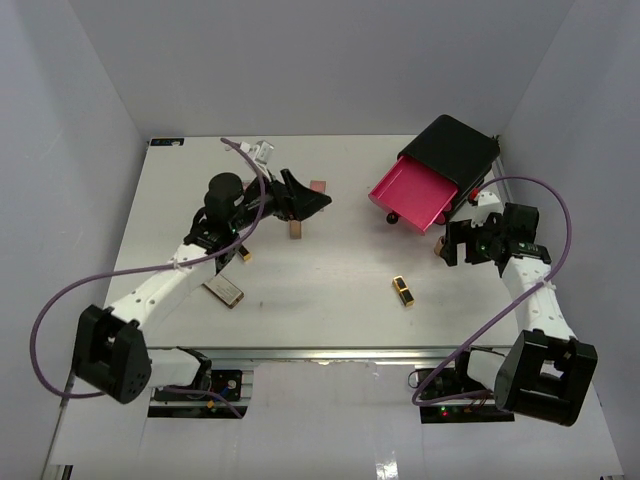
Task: Organize the makeup
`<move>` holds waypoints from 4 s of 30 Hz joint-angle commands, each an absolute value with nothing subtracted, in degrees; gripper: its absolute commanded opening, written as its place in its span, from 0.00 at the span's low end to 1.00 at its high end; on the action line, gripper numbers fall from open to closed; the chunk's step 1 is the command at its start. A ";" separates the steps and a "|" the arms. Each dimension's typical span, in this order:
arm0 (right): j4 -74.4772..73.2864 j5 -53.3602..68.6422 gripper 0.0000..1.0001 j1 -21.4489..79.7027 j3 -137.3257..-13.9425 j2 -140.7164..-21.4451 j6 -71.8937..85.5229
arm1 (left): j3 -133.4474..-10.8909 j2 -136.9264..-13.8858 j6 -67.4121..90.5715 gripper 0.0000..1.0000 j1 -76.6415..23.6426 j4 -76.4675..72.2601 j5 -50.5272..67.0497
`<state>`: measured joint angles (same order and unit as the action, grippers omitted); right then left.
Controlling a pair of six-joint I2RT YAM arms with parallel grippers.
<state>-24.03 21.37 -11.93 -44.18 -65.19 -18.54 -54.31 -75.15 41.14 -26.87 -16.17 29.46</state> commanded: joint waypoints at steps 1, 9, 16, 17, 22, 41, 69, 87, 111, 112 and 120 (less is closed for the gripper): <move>-17.63 18.92 0.97 -10.89 -44.03 -68.90 -14.84 | -51.67 -64.72 27.37 0.98 -26.81 -7.27 25.73; -10.52 19.27 0.91 -9.69 -42.11 -73.64 -10.73 | -42.18 -52.24 19.98 0.98 -26.75 -7.26 19.36; -5.00 17.15 0.88 -7.24 -40.69 -76.49 -10.00 | -40.44 -51.15 18.98 0.98 -26.72 -6.85 19.55; -4.53 16.76 0.87 -6.93 -40.69 -77.05 -9.92 | -40.48 -51.15 18.98 0.98 -26.72 -6.86 19.77; -3.51 13.44 0.77 -5.89 -41.67 -80.82 -9.71 | -40.61 -50.98 18.94 0.98 -26.81 -6.59 19.86; 3.69 12.04 0.57 -4.66 -39.86 -83.19 -9.45 | -40.69 -51.06 18.72 0.98 -26.76 -6.24 20.21; -35.34 9.43 0.08 4.97 -61.85 -64.42 -36.99 | -40.87 -52.03 18.81 0.98 -26.76 -6.38 22.42; -36.30 -5.38 0.12 17.77 -80.33 -86.31 -32.98 | -40.18 -52.40 17.75 0.98 -26.74 -6.59 22.78; -38.14 -9.77 0.42 19.80 -90.73 -100.44 -31.29 | -40.43 -52.29 17.84 0.98 -26.80 -6.59 23.39; -38.14 -9.92 0.43 19.94 -90.97 -100.92 -31.29 | -40.43 -52.29 17.84 0.98 -26.75 -6.59 23.43; -38.14 -10.96 0.52 20.38 -93.31 -103.85 -31.22 | -40.43 -52.22 17.84 0.98 -26.72 -6.50 23.39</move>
<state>-38.42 -9.24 20.28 -90.90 -101.90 -31.64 -40.42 -52.95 18.46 -26.85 -6.42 22.57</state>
